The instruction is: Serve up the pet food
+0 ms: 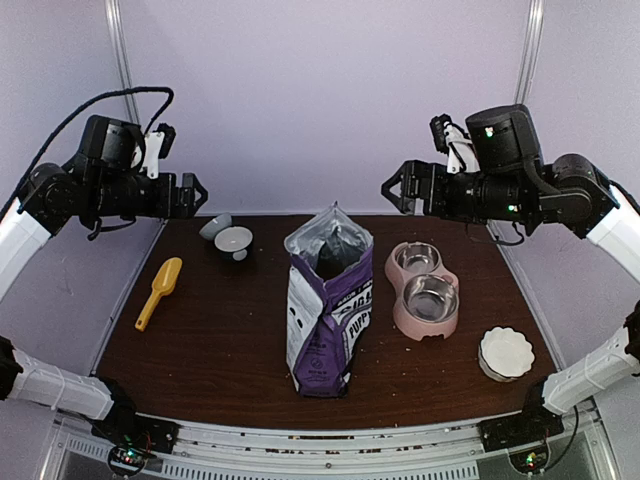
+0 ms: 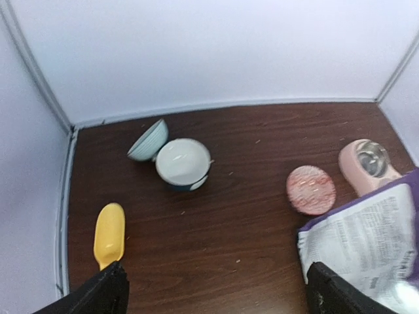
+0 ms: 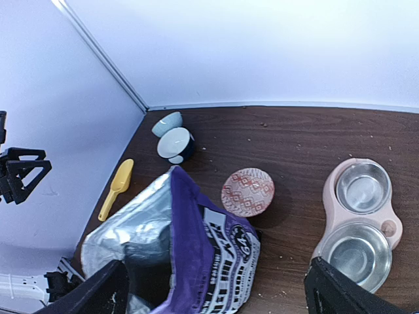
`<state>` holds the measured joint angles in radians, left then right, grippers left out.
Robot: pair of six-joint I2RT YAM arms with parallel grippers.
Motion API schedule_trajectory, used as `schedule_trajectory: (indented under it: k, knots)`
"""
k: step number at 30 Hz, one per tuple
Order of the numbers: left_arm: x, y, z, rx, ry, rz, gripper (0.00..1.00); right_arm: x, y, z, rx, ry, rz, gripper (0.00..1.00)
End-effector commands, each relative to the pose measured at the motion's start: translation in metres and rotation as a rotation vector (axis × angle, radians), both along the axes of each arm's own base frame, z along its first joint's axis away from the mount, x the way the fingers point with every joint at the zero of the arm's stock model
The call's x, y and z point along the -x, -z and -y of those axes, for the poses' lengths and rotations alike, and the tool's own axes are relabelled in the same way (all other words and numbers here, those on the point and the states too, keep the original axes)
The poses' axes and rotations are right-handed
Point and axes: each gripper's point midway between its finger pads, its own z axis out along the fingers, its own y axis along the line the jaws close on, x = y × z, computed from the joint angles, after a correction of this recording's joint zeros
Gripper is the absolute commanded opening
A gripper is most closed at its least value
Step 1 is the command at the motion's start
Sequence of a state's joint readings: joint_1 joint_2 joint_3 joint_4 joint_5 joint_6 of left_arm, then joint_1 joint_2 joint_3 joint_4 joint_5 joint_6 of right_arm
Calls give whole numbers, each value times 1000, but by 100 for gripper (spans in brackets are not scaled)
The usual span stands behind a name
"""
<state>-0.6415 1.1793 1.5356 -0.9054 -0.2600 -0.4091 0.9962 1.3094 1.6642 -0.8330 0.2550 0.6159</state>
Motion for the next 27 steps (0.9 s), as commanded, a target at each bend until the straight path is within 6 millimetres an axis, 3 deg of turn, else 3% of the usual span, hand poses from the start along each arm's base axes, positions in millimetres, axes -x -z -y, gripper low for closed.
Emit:
schedule_trajectory:
  k: [1, 6, 12, 21, 27]
  knots:
    - [-30, 68, -45, -45, -51, -136, 97, -12, 31, 7, -43, -3, -56, 95]
    - [-61, 138, -123, -18, -227, -259, 97, -12, 57, 19, -102, 12, -107, 95]
    - [-95, 201, -190, -6, -387, -388, 94, -11, 70, 30, -155, 38, -126, 95]
    - [-126, 259, -215, -87, -432, -517, 64, -13, 70, 34, -173, 48, -116, 95]
    - [-135, 285, -214, -78, -421, -566, 60, -19, 74, 27, -184, 35, -131, 96]
